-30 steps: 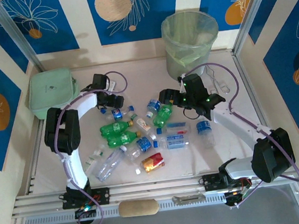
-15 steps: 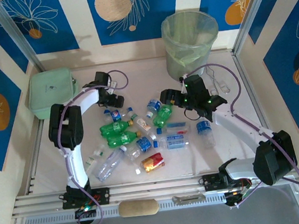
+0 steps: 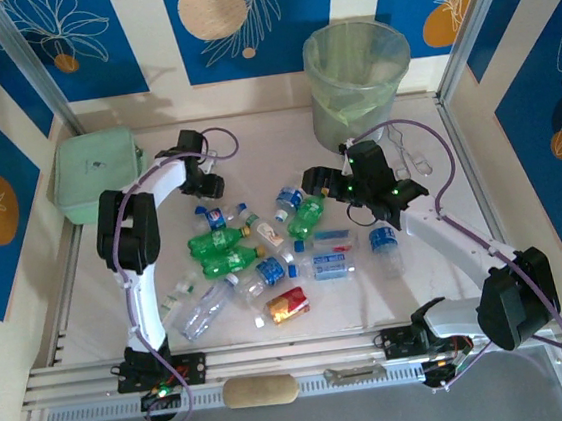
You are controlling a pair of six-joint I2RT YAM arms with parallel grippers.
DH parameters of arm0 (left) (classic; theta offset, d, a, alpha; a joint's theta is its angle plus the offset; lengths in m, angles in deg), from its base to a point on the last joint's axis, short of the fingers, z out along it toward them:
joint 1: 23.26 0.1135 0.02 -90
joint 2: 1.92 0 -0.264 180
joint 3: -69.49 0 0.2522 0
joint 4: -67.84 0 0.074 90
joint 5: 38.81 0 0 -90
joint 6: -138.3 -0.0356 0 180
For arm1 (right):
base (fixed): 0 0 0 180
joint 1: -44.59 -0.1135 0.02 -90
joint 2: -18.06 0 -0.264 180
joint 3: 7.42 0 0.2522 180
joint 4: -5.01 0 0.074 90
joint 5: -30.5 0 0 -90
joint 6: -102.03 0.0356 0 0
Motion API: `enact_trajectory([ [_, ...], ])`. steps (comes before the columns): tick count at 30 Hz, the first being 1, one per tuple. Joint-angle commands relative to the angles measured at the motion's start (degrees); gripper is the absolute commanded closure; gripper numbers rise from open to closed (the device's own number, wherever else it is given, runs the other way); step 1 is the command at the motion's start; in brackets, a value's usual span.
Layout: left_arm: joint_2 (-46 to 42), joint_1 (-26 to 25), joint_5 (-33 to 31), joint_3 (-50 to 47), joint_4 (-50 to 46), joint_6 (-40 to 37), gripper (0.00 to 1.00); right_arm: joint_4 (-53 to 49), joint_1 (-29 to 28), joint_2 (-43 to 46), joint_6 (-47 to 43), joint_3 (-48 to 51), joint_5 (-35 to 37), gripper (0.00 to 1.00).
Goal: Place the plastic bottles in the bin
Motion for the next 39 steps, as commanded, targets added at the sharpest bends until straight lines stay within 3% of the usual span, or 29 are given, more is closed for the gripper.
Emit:
enact_trajectory([
  [1,0.17,0.54,-0.45,1.03,-2.01,-0.08,0.44,-0.35,-0.1,0.99,0.54,-0.04,0.62,0.01],
  [7,-6.47,0.46,0.27,-1.43,0.01,0.91,0.45,-0.2,0.07,0.51,1.06,-0.88,-1.64,0.01],
  [16,-23.96,-2.58,14.12,-11.24,10.52,5.8,0.44,2.42,0.51,-2.12,3.93,-4.17,-8.82,0.01],
  [20,-30.56,-5.71,19.21,-18.8,18.24,8.03,0.44,3.63,0.63,-4.44,5.16,-6.96,-12.42,0.01],
  [25,-37.95,-12.14,19.53,-28.12,27.75,7.65,0.44,6.68,0.6,-8.07,7.42,-10.75,-17.33,0.01],
  [30,-40.69,-16.86,20.16,-33.45,34.08,8.94,0.44,11.67,0.25,-10.39,9.43,-10.91,-20.88,0.01],
  [39,-39.38,-21.51,21.45,-34.57,33.86,10.01,0.44,14.65,-1.48,-10.95,8.41,-8.31,-24.18,0.08],
])
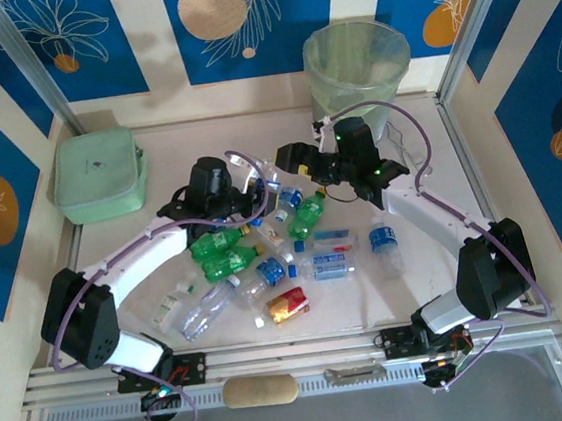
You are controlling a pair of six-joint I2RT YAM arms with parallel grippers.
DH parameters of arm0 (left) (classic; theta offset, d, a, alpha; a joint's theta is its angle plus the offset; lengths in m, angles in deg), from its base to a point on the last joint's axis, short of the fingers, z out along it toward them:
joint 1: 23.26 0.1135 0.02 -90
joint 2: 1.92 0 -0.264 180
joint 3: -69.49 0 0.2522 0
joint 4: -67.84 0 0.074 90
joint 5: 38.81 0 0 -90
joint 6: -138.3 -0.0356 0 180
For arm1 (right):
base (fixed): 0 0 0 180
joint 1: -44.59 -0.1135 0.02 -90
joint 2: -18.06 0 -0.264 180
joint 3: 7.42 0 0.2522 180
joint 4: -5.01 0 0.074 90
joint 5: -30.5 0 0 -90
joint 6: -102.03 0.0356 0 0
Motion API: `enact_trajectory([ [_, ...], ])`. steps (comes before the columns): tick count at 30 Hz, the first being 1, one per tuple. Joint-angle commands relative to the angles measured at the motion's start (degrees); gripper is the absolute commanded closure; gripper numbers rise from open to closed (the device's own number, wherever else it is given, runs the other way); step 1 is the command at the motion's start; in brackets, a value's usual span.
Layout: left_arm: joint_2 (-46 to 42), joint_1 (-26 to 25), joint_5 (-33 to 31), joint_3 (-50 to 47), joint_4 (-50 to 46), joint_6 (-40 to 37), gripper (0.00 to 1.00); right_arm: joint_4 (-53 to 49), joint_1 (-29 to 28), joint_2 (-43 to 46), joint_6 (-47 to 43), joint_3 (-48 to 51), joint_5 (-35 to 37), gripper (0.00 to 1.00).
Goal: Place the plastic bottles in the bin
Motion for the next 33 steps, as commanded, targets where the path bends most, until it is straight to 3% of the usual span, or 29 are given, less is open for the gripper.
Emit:
enact_trajectory([
  [1,-0.31,-1.39,2.44,-0.73,2.24,1.15,0.44,1.3,-1.26,-0.58,-0.58,1.14,-3.22,0.09],
  [19,-1.52,-4.19,4.26,-1.83,6.19,1.85,0.42,-1.17,-2.44,-2.91,-1.79,0.94,-0.35,0.2],
  [27,-1.13,-4.16,2.97,-1.48,6.88,2.92,0.38,-1.86,-2.31,-3.25,-2.54,0.04,-0.87,0.42],
  [30,-1.02,-4.15,1.32,-1.52,6.96,3.45,0.31,-2.31,-2.22,-3.14,-2.84,-0.27,-0.82,0.44],
  [31,-1.06,-4.14,1.06,-1.63,7.2,3.6,0.25,-2.43,-2.17,-3.01,-2.8,-0.28,-0.57,0.44],
  [33,-1.24,-4.13,-0.22,-1.79,7.32,4.0,0.04,-2.69,-1.85,-2.63,-2.67,-0.02,0.02,0.44],
])
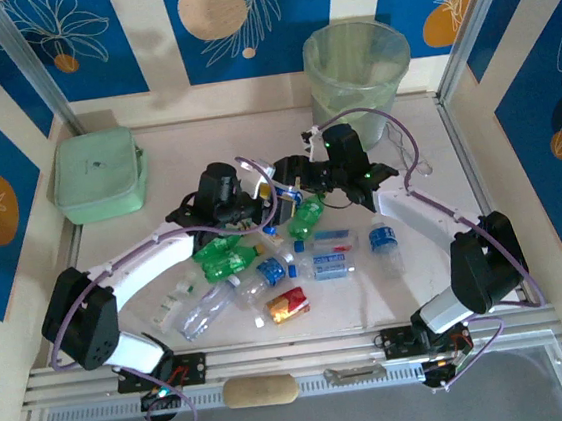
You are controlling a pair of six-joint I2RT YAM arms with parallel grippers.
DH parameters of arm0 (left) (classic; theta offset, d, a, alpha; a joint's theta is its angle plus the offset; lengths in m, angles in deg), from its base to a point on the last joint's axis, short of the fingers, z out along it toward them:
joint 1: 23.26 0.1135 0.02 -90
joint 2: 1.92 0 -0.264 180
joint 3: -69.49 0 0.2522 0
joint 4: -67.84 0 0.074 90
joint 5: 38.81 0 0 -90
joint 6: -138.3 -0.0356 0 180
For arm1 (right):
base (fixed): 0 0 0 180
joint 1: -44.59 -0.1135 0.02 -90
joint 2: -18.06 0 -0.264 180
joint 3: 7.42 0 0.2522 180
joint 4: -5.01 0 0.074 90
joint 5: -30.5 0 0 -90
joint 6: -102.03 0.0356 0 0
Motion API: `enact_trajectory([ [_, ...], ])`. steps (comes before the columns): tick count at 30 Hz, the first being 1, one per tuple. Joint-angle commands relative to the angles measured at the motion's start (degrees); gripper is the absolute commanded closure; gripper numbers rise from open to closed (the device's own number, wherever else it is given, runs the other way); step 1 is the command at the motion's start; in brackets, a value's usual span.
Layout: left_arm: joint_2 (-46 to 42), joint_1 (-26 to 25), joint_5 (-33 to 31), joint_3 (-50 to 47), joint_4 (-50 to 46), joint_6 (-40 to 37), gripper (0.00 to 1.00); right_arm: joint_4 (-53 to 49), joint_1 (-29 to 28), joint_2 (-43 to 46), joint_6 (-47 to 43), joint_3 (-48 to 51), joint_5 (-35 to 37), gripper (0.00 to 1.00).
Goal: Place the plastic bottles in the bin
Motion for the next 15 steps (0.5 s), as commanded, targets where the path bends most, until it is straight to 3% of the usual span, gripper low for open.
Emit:
enact_trajectory([
  [1,-1.48,-0.25,-2.61,-0.1,1.81,1.31,0.0,-1.65,0.46,0.05,-0.89,-0.29,0.84,0.44],
  [11,-6.73,3.7,-9.58,-7.58,4.76,4.27,0.0,-6.9,10.49,3.78,-3.65,-3.76,4.53,0.45],
  [15,-7.18,6.71,-16.32,-9.89,4.06,8.89,0.0,-8.09,15.48,3.94,-5.91,-9.1,6.11,0.45],
])
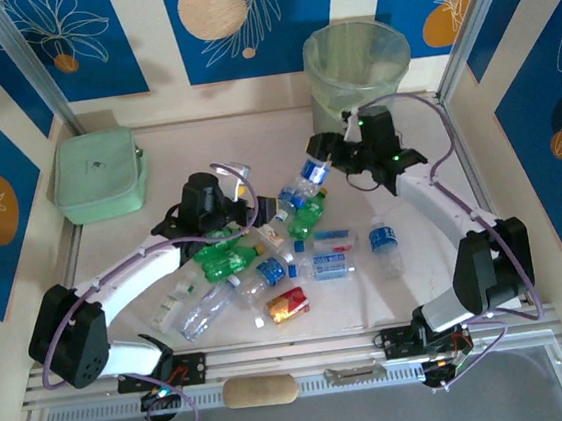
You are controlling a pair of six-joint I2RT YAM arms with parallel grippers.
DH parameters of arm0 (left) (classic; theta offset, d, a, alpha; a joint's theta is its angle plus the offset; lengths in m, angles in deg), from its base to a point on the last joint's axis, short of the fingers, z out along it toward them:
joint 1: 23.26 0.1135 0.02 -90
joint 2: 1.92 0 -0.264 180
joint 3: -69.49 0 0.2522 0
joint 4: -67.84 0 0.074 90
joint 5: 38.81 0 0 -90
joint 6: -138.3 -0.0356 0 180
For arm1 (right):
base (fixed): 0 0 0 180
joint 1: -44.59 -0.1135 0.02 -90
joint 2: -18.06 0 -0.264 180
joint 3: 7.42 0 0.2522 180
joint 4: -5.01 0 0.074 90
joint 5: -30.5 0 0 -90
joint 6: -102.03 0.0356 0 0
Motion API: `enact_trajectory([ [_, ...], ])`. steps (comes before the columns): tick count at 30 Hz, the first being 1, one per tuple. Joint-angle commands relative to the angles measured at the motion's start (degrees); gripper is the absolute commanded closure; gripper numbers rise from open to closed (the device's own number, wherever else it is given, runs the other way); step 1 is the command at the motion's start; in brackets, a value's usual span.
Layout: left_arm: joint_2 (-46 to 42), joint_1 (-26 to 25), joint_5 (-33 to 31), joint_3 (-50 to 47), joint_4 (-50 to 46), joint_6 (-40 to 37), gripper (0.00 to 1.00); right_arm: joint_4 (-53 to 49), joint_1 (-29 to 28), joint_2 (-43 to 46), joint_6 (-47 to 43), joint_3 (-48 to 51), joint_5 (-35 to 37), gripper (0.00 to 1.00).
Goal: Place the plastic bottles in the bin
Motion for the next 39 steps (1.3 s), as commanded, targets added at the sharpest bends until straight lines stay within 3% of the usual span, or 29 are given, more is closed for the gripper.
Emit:
enact_trajectory([
  [1,-1.11,2.56,-8.54,-1.93,-0.06,5.47,0.0,-1.15,3.5,2.12,-3.15,-6.47,2.04,0.45],
  [9,-4.05,9.49,-11.65,-10.08,3.43,15.65,0.0,4.67,10.47,-1.94,-4.4,-19.0,7.98,0.45],
  [13,-6.58,9.73,-13.04,-12.89,3.89,15.61,0.0,10.88,12.68,-5.01,-4.36,-23.26,12.76,0.45],
  [20,-9.79,9.68,-13.48,-15.55,2.47,13.87,0.0,18.83,12.9,-13.02,-7.08,-28.9,29.52,0.45],
  [23,-10.78,9.7,-13.59,-16.17,2.13,13.29,0.0,19.67,13.57,-16.98,-6.47,-32.4,31.71,0.45],
  [31,-11.76,9.79,-13.68,-16.42,1.57,12.96,0.0,10.06,13.03,-27.69,-9.18,-45.58,31.72,0.45],
  [39,-10.57,9.75,-12.11,-15.44,1.68,13.31,0.0,1.89,11.12,-33.44,-13.25,-51.84,31.15,0.42],
])
